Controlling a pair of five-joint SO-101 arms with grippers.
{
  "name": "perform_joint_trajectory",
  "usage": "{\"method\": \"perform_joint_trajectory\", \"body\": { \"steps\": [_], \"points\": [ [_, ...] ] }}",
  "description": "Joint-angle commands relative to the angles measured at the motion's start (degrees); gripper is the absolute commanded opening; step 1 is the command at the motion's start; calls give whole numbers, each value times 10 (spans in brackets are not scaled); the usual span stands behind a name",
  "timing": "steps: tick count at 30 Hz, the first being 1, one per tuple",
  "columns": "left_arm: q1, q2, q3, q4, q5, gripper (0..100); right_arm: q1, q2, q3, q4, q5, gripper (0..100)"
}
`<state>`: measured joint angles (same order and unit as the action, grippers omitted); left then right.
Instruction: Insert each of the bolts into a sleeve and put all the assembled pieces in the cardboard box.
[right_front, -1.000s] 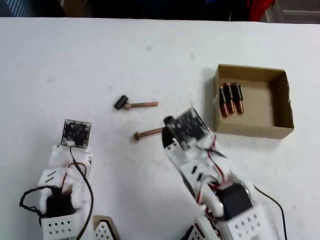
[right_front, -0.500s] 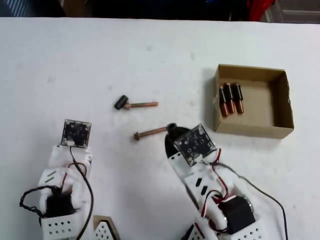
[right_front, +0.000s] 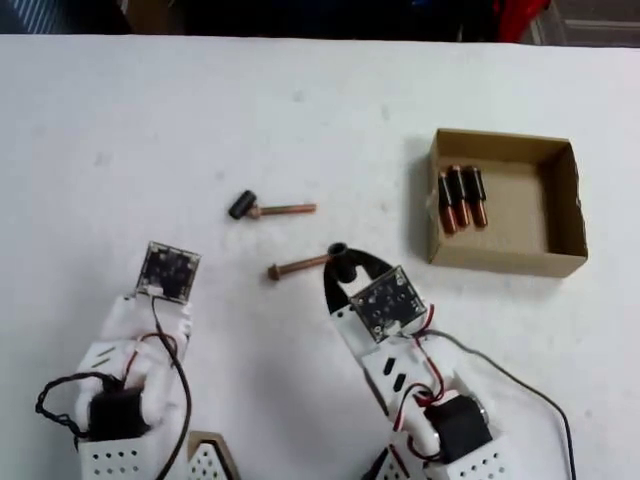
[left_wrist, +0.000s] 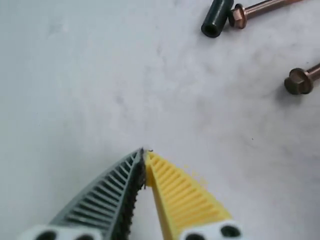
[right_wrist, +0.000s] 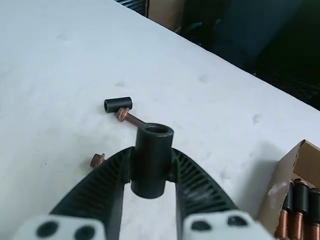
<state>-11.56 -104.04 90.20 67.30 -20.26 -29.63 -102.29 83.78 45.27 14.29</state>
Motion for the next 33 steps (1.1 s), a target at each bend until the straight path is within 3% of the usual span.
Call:
{"method": "perform_joint_trajectory", "body": {
  "steps": [1, 4, 9, 17, 29, 33],
  "points": [
    [26, 0, -52, 11, -7, 27, -3, -6, 32, -85, -9, 17],
    [44, 27, -91, 26, -5, 27, 0, -6, 78, -138, -5, 17],
    [68, 188, -187, 11, -4, 24, 38, -6, 97, -178, -5, 17],
    [107, 413, -309, -33, -4, 27, 59, -5, 97, -135, -5, 17],
    [160, 690, -491, -31, -3, 27, 54, -6, 119, -131, -11, 17],
    [180, 771, -547, -31, 55, 27, 55, -6, 121, -131, -11, 17]
  ]
}}
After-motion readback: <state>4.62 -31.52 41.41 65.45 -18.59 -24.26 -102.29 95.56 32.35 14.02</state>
